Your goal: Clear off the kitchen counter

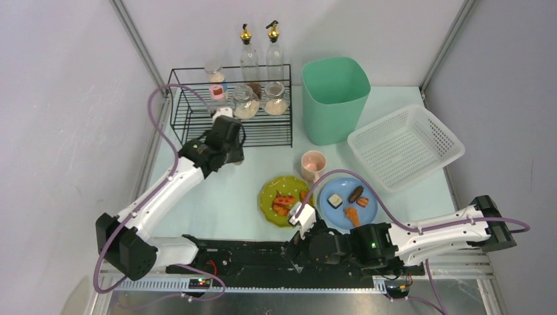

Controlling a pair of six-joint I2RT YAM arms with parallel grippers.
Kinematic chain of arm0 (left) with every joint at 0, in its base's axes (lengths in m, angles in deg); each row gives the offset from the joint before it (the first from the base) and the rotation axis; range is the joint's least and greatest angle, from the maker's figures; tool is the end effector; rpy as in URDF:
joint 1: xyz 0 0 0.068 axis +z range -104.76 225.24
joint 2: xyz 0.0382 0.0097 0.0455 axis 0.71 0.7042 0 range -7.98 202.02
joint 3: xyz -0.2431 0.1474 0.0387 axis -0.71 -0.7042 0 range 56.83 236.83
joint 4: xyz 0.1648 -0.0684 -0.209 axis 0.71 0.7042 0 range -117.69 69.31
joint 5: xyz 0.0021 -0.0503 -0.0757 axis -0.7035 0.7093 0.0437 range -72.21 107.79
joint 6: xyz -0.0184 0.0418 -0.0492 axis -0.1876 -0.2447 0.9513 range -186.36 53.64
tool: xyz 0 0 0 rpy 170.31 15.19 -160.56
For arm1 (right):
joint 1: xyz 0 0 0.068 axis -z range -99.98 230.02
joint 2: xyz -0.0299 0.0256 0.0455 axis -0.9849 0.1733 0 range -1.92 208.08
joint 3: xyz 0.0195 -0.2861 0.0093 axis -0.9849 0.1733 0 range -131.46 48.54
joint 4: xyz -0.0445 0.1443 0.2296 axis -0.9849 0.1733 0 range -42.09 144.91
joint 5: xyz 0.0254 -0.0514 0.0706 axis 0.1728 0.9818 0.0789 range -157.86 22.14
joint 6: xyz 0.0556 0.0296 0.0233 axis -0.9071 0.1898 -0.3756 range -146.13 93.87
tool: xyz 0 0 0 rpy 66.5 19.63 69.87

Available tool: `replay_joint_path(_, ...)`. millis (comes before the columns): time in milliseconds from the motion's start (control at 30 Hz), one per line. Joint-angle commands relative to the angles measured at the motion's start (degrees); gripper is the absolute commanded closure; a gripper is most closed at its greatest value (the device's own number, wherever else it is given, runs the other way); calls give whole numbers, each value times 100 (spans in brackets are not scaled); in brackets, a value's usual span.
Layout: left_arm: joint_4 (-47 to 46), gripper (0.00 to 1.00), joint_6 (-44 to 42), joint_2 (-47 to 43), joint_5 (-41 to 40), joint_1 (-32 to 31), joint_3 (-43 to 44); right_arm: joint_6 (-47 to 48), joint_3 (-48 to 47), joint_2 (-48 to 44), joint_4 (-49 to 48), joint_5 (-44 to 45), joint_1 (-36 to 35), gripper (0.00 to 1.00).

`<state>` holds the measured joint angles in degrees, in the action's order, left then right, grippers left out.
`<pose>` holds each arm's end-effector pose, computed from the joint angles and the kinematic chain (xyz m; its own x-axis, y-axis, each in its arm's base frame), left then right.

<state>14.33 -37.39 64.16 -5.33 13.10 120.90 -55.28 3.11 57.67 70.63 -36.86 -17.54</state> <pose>0.2473 -0.1304 0.3071 -0.7020 -0.0852 -0.7071 -0.0733 0.9962 -0.0472 -0.0043 0.2425 0.2765 -0.3712 -0.3757 -0.8492 -0.8279 0.5480 0.1194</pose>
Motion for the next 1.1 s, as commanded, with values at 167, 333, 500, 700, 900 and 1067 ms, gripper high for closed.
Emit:
replay_joint_path(167, 105, 100, -271, 55, 678, 1377, 1220, 268, 8, -77, -337, 40, -43, 0)
replay_joint_path(333, 244, 100, -239, 546, 1053, 2005, 2107, 375, 8, -90, -409, 2, -38, 0)
replay_joint_path(500, 573, 100, -293, 1242, 948, 2456, 3095, 344, 8, -156, -307, -27, -42, 0)
replay_joint_path(700, 696, 100, -203, 1853, 771, 2892, 3958, 351, 8, -35, -411, -79, -40, 0)
replay_joint_path(900, 778, 100, -80, 2426, 1010, 3372, 4504, 435, 8, 73, -520, -163, -38, 0)
replay_joint_path(1067, 865, 100, -42, 2925, 1011, 3507, 4799, 519, 8, 107, -613, -258, 19, 0)
